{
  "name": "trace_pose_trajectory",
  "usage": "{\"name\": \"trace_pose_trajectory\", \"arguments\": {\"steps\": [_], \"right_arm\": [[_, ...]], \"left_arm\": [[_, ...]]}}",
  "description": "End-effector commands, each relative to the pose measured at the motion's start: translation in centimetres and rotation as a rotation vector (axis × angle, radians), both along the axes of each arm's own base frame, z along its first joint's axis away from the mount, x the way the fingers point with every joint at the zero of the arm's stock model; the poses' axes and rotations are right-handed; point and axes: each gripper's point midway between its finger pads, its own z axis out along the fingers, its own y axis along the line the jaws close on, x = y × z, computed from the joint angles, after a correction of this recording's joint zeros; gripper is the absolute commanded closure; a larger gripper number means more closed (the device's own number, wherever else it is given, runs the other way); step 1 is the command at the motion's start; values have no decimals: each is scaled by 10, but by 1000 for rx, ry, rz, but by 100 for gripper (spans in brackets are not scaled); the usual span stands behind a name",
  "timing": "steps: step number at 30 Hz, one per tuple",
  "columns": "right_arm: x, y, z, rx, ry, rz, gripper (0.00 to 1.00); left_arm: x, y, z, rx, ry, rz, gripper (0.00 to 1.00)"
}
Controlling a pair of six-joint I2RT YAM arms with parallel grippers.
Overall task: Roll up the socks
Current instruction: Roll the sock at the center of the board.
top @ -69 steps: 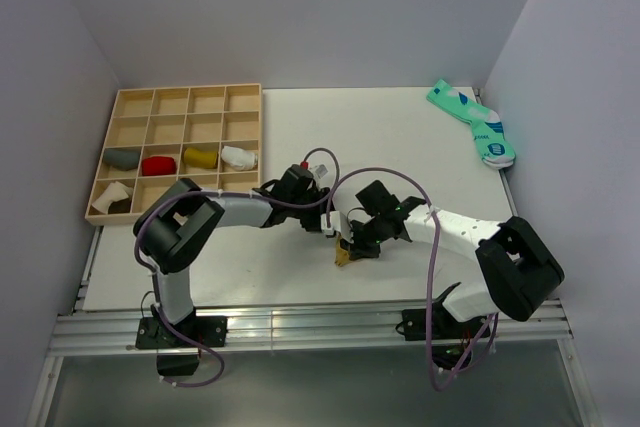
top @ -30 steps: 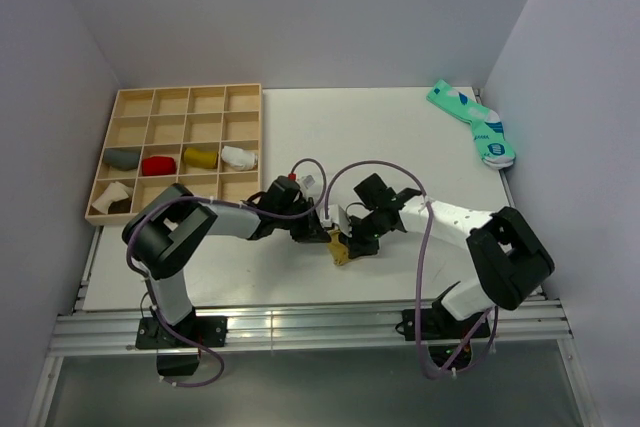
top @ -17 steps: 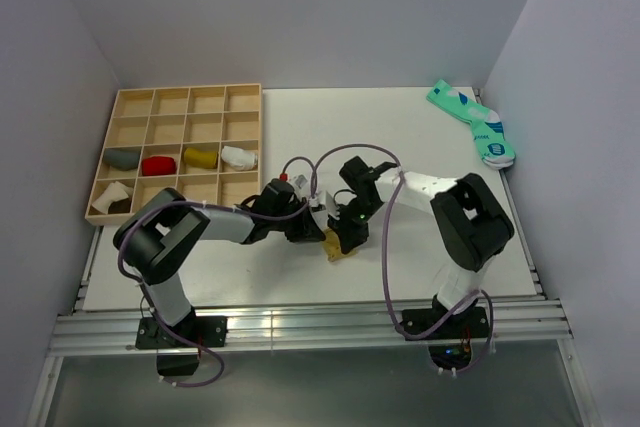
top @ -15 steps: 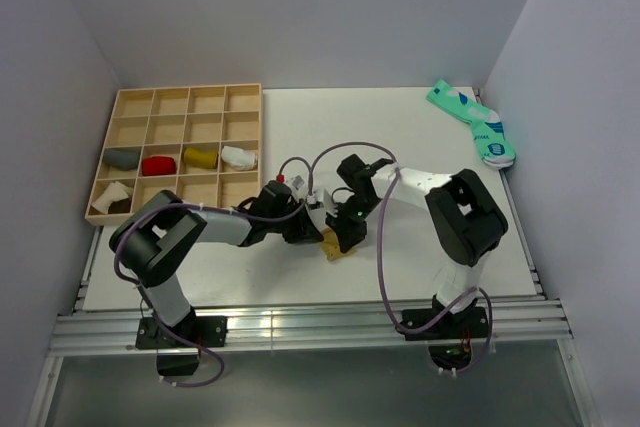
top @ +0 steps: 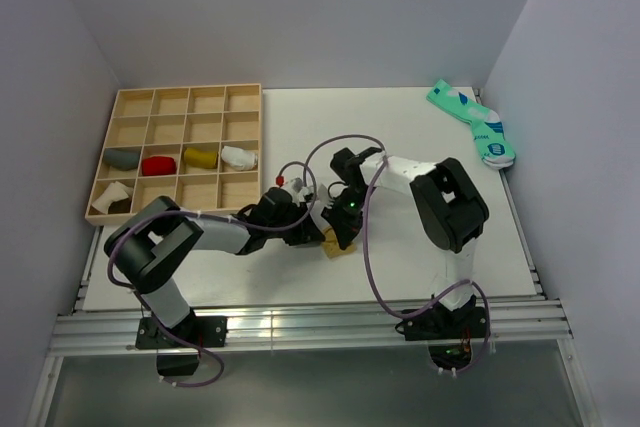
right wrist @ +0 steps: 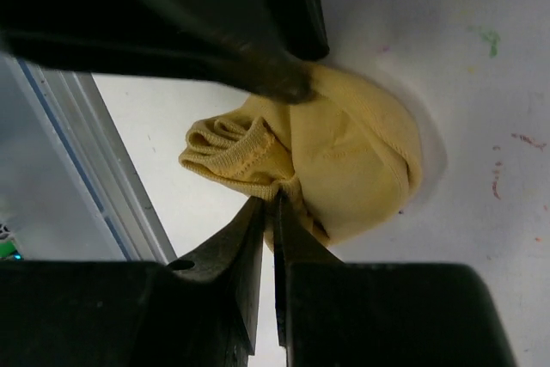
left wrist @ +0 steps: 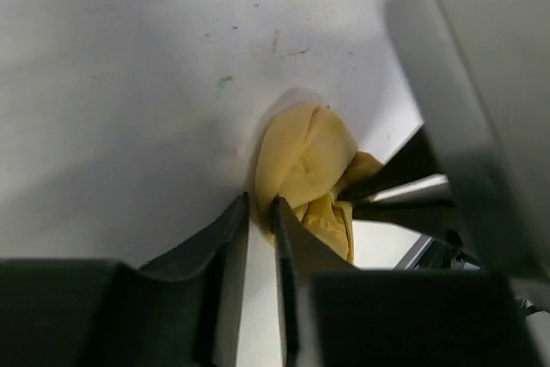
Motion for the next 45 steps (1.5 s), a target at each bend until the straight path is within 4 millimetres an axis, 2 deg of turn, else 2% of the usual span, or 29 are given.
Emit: {"name": "trace_pose_trajectory", "arguments": {"steps": [1, 2, 5, 9, 11, 12, 13, 15, 17, 18, 21, 25, 28, 31, 45], "right_arm": [[11, -16, -14, -135, -49, -14, 88], [11, -16, -15, -136, -52, -14, 88], [12, -17, -17, -149, -53, -20, 88], [10, -16, -17, -147, -31, -22, 88], [11, -14, -16, -146, -25, -23, 88], [11, -13, -17, -145, -22, -22, 88], [10, -14, -19, -148, -12, -20, 88], [10, -14, -20, -150, -6, -20, 88], [9, -13, -22, -154, 6, -17, 88], [9, -13, -23, -154, 12, -18, 87], [8, -13, -24, -159, 30, -15, 87], [5, -13, -25, -159, 58, -2, 87], [4, -12, -25, -159, 73, 2, 87], [5, -11, -24, -154, 82, 2, 87], [5, -10, -26, -157, 116, 6, 87]], "left_arm": [[11, -14, 28, -24, -149, -35, 74], [11, -13, 29, -22, -159, -31, 68], [12, -5, 42, -24, -223, -9, 62], [7, 9, 57, -53, -300, 19, 59], [-2, 21, 57, -67, -314, 45, 59], [-2, 22, 65, -106, -340, 60, 59], [-10, 32, 61, -114, -343, 71, 58], [-15, 32, 70, -161, -398, 55, 59], [-15, 33, 73, -138, -447, 62, 59], [-23, 26, 74, -116, -488, 8, 59], [-30, 7, 81, -85, -575, -72, 59], [-27, -18, 85, -46, -645, -158, 59], [-23, -31, 81, 13, -681, -197, 56], [-20, -34, 70, 68, -692, -222, 56], [-20, -35, 33, 155, -675, -288, 57]]}}
